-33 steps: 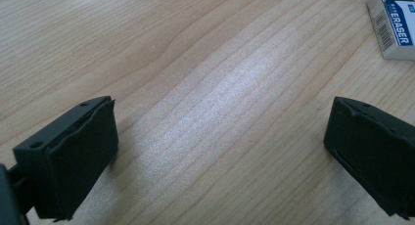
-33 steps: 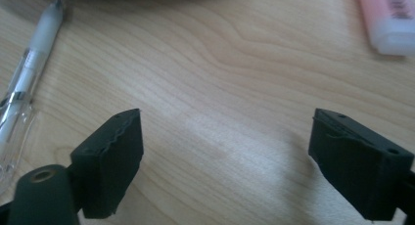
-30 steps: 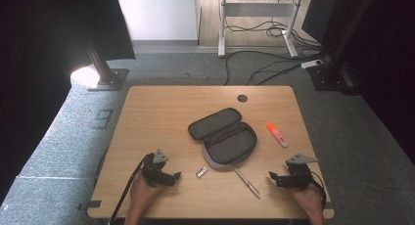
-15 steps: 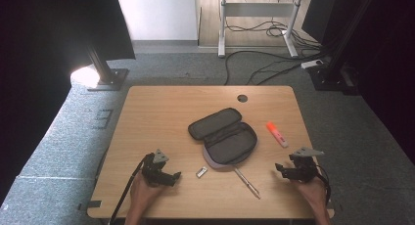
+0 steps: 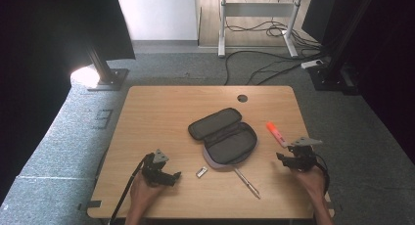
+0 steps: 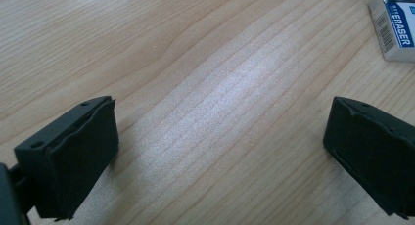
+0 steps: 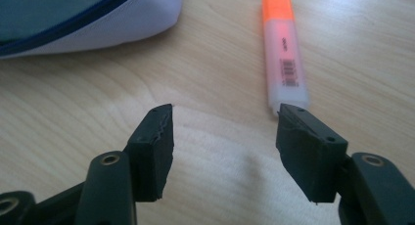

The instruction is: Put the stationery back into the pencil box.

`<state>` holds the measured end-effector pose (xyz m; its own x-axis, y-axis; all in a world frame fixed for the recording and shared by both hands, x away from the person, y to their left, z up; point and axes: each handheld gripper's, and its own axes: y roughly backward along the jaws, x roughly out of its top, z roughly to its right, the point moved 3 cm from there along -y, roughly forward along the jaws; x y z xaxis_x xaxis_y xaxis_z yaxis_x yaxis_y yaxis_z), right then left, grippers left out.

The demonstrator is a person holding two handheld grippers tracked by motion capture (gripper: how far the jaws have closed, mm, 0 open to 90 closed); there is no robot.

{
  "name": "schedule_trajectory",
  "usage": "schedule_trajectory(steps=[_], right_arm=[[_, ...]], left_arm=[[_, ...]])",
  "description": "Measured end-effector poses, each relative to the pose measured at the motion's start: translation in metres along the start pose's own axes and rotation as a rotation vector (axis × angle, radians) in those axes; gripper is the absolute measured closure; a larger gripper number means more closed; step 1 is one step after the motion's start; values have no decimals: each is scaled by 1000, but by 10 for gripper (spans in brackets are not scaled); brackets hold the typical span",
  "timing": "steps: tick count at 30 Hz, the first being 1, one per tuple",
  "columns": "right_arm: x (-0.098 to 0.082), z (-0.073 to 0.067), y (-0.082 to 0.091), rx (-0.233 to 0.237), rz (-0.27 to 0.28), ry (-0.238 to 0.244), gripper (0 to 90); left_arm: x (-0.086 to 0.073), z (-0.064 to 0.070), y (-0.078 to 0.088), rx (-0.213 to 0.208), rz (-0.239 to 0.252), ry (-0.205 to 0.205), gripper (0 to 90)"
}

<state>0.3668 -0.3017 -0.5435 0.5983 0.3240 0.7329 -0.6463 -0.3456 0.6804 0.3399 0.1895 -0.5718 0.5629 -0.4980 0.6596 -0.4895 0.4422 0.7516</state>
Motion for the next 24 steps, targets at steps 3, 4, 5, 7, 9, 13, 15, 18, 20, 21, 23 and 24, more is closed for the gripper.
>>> schedule_trajectory(steps=[3,4,5,7,9,13,15,18,20,21,23,24], right_arm=[[5,4,-2,-10,0,9,417],[7,6,-3,-7,1,4,427],[8,7,-4,-5,4,0,434],[11,11,-6,-8,11,-10,446],[12,12,-7,-9,9,-14,448],[17,21,-16,-35,-9,-17,453],[19,24,-21,-37,-19,-23,450],[20,28,-26,-45,-25,-21,446],[21,30,-28,-43,-27,-27,450],[22,31,-29,-45,-26,-25,453],[23,32,-32,-45,-30,-22,467],[24,33,-33,-43,-33,-20,482]], left_arm=[[0,0,0,1,0,1,0],[0,0,0,1,0,1,0],[0,0,0,1,0,1,0],[0,0,0,0,0,1,0],[0,0,0,0,1,1,0],[0,0,0,0,0,1,0],[0,0,0,0,0,1,0],[0,0,0,-1,1,2,0],[0,0,0,0,1,2,0],[0,0,0,0,1,2,0],[0,0,0,0,1,2,0],[0,0,0,0,1,2,0]])
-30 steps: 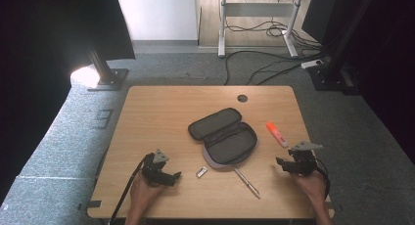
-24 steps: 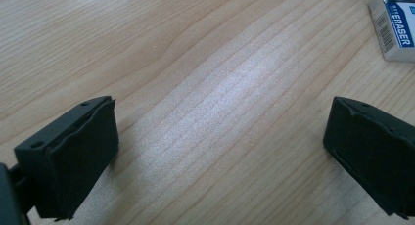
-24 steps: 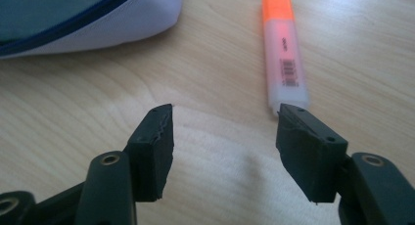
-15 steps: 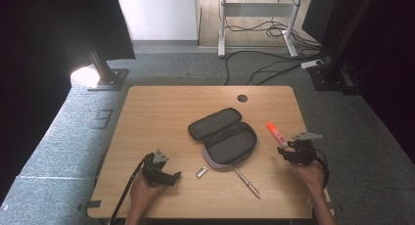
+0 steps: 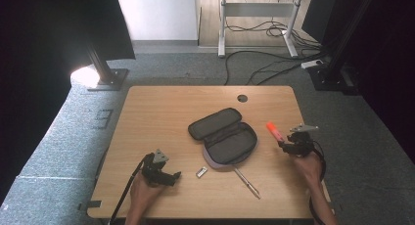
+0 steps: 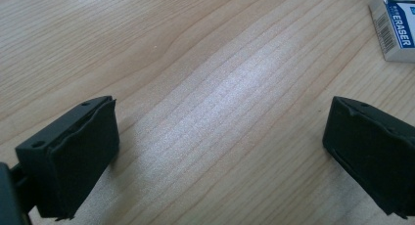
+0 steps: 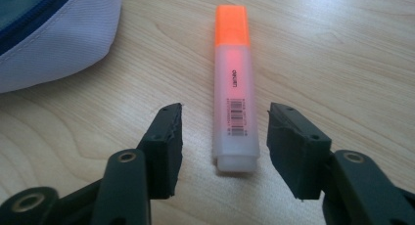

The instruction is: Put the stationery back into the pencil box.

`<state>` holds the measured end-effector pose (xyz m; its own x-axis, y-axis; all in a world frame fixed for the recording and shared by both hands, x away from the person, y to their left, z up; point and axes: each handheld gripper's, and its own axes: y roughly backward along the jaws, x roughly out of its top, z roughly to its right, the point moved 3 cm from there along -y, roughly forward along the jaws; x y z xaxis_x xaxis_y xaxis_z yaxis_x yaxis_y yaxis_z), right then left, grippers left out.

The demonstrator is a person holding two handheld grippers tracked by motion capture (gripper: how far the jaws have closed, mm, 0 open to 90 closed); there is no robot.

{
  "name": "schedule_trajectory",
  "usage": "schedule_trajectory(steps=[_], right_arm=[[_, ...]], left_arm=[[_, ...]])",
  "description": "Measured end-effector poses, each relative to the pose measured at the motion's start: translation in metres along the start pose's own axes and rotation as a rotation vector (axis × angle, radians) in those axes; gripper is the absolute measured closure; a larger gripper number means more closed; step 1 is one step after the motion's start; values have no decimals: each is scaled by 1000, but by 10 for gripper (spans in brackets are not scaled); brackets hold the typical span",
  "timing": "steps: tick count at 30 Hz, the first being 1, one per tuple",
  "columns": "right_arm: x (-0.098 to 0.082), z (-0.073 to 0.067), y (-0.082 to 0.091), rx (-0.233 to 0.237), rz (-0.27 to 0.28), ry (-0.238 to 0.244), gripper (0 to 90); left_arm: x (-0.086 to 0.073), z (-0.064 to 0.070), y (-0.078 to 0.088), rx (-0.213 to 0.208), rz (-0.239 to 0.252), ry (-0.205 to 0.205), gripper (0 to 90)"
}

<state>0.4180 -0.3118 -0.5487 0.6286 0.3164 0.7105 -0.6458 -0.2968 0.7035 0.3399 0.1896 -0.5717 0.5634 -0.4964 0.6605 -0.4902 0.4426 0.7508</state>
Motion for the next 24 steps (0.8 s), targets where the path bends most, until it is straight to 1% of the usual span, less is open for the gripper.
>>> schedule_trajectory(steps=[3,4,7,10,14,15,17,18,20,21,22,24], right_arm=[[1,1,-4,6,-8,2,495],[2,2,-9,1,-16,9,502],[4,3,-12,4,-17,11,506],[7,5,-19,6,-17,-1,513],[8,7,-24,3,-25,-5,524],[8,8,-27,6,-29,-10,544],[8,8,-28,4,-31,-10,552],[8,9,-29,9,-34,-14,590],[7,9,-29,21,-27,-27,637],[7,9,-29,21,-27,-27,637],[5,10,-29,25,-18,-43,641],[5,10,-29,26,-13,-46,643]], left_arm=[[0,0,0,0,0,1,0],[0,0,0,0,0,0,0],[0,0,0,0,0,1,0],[0,0,0,0,0,0,0],[0,0,0,0,0,0,0],[0,0,0,0,0,1,0],[0,0,0,0,0,1,0],[0,0,0,0,0,0,0],[0,0,0,0,0,1,0],[0,0,0,0,0,1,0],[0,0,0,0,0,1,0],[0,0,0,0,0,1,0]])
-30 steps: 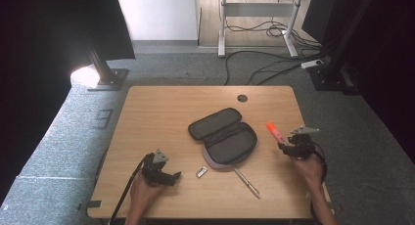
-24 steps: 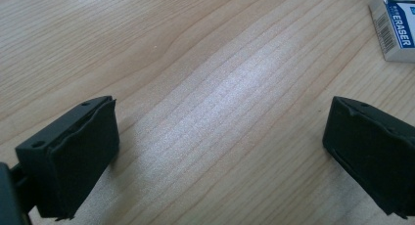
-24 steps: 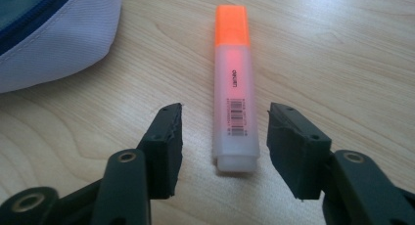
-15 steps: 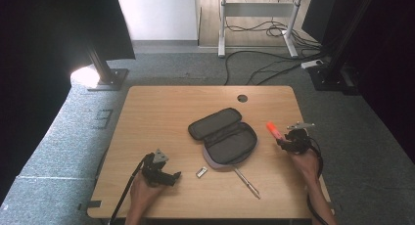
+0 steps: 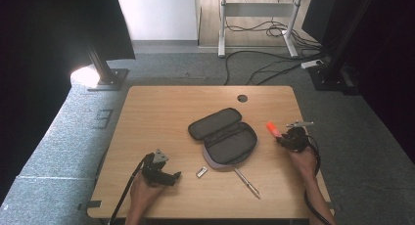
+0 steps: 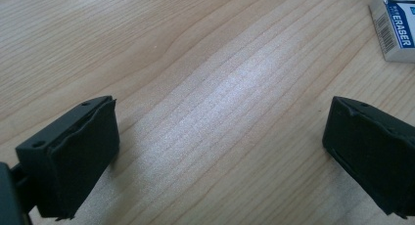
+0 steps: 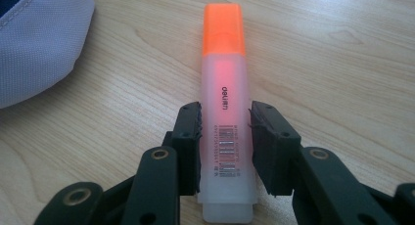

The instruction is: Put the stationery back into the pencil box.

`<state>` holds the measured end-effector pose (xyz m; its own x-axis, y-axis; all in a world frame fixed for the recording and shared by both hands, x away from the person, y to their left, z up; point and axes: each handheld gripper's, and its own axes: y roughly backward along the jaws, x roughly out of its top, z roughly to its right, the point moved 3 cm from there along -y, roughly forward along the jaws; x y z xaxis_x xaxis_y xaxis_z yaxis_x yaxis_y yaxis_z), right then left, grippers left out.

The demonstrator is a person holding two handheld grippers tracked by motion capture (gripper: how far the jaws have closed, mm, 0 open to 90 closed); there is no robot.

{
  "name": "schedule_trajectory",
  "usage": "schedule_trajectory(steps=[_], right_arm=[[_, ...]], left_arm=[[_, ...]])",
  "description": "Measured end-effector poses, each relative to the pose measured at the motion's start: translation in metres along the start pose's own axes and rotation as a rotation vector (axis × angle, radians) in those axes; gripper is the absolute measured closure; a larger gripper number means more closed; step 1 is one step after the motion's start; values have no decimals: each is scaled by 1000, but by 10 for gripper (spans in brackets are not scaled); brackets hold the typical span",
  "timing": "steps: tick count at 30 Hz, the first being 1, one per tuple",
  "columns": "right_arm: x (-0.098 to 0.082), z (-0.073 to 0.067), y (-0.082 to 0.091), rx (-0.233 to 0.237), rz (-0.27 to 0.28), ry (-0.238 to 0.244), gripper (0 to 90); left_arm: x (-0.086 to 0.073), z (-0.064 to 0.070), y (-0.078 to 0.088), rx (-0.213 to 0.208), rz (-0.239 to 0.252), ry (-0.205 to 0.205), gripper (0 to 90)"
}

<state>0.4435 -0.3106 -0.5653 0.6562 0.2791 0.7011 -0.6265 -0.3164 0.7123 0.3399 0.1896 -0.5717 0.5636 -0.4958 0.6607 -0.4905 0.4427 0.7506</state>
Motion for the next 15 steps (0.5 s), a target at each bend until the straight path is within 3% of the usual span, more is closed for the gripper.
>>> schedule_trajectory(steps=[11,15], right_arm=[[-2,-1,11,-4,16,-11,649],[0,-4,19,-6,30,5,650]], left_arm=[[0,0,0,-1,0,-1,2],[0,0,0,-1,1,-1,2]])
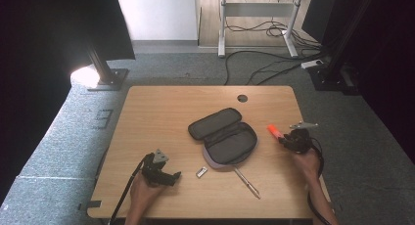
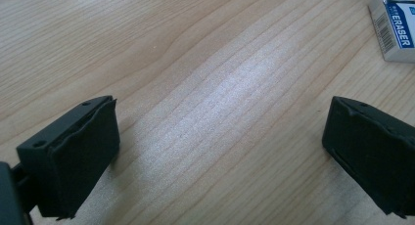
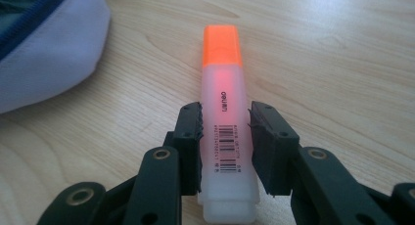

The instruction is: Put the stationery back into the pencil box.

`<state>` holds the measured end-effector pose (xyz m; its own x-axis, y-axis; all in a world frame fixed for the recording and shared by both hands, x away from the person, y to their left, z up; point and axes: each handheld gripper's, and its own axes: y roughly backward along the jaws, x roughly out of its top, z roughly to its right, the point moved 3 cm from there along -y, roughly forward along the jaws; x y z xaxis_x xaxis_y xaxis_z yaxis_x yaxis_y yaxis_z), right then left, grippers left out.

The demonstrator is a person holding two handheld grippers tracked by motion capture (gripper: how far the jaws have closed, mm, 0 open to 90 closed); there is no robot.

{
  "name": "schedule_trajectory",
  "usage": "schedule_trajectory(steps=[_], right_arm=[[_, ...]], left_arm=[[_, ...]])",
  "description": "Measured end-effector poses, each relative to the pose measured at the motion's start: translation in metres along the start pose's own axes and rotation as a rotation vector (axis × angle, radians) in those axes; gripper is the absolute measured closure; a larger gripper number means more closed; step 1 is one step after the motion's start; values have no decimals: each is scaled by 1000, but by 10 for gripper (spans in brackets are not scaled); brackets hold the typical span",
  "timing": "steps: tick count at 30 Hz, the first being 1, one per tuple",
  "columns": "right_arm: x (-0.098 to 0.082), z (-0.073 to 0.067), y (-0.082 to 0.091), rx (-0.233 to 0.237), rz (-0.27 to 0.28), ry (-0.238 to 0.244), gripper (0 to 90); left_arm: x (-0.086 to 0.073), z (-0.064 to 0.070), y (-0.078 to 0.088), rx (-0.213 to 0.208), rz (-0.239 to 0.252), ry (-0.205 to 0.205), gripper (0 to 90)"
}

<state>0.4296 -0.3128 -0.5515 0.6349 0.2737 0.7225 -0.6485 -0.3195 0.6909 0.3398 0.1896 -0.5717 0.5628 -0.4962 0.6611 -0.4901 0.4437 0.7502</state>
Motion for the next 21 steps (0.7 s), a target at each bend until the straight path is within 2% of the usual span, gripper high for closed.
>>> schedule_trajectory(steps=[16,21], right_arm=[[13,-14,31,14,57,35,650],[20,-23,40,30,77,54,651]], left_arm=[[0,0,0,-1,0,-1,4],[0,0,0,0,1,-1,5]])
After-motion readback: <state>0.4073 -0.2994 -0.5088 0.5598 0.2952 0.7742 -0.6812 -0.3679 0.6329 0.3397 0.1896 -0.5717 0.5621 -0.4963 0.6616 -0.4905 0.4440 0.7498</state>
